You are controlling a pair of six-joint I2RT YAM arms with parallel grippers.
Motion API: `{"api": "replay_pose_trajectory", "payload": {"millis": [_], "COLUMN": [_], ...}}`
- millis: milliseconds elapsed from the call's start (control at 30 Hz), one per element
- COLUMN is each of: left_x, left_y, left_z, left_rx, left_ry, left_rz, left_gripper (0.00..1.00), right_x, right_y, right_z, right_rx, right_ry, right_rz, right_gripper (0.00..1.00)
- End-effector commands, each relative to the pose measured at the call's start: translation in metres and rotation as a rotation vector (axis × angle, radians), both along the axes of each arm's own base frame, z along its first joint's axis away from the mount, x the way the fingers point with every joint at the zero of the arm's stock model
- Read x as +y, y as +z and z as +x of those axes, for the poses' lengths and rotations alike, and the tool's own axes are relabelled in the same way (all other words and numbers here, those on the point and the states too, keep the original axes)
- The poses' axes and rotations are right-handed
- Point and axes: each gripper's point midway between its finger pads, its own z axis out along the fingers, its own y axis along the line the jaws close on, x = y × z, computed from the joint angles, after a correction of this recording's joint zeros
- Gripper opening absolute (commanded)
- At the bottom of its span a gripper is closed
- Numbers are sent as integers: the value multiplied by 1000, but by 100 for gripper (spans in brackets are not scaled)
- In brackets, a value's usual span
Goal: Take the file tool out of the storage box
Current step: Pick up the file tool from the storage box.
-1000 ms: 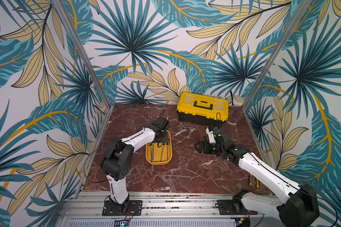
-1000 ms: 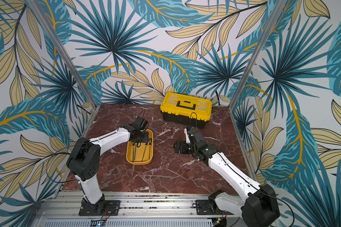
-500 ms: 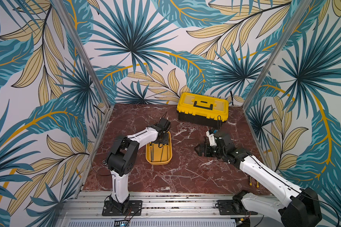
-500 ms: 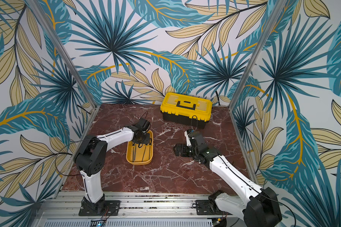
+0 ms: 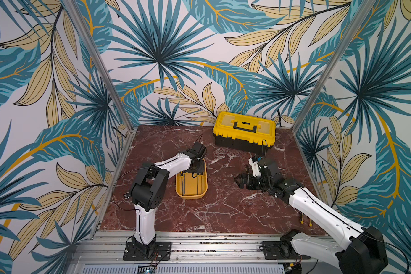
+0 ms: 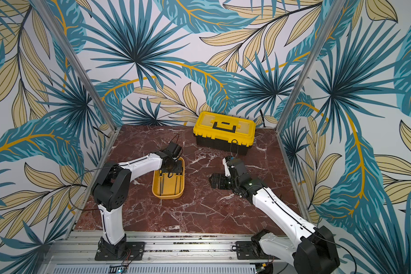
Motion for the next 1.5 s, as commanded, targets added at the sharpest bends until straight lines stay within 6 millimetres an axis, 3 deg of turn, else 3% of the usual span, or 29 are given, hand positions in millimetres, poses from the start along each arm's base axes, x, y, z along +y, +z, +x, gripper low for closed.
{"api": "replay_pose_trajectory", "payload": {"millis": [0,533,733,900,1167,1333,1467], "left_x": [-10,-5,0,3,-4,-18,-29], "left_y": [5,-7,-1,19,78,111,125], "left_z": [9,12,13,12,3,-11,-19], "left_rx": [-25,-3,-35,-75,-172,-191,-186], "left_ry": [-24,-9,6,13,14,36,82], "left_rz": [-16,39,47,28,-117,-316,-467], "left_gripper": [38,26,19,15,15,15,15], "right_x": [-2,-4,-2,-2,16,37,61], "right_y": [-5,-9,-8,-3,19,33,35], "right_z": [-2,-4,-5,-8,-18,-22,-25], "right_rx": [1,10,11,7,-16,-40,-26], "right_ry": [-5,-3,2,5,30,45,77], "right_rz": [-10,-25,-18,-2,82,145,170], "right_gripper": [100,100,100,99,95,82,71]}}
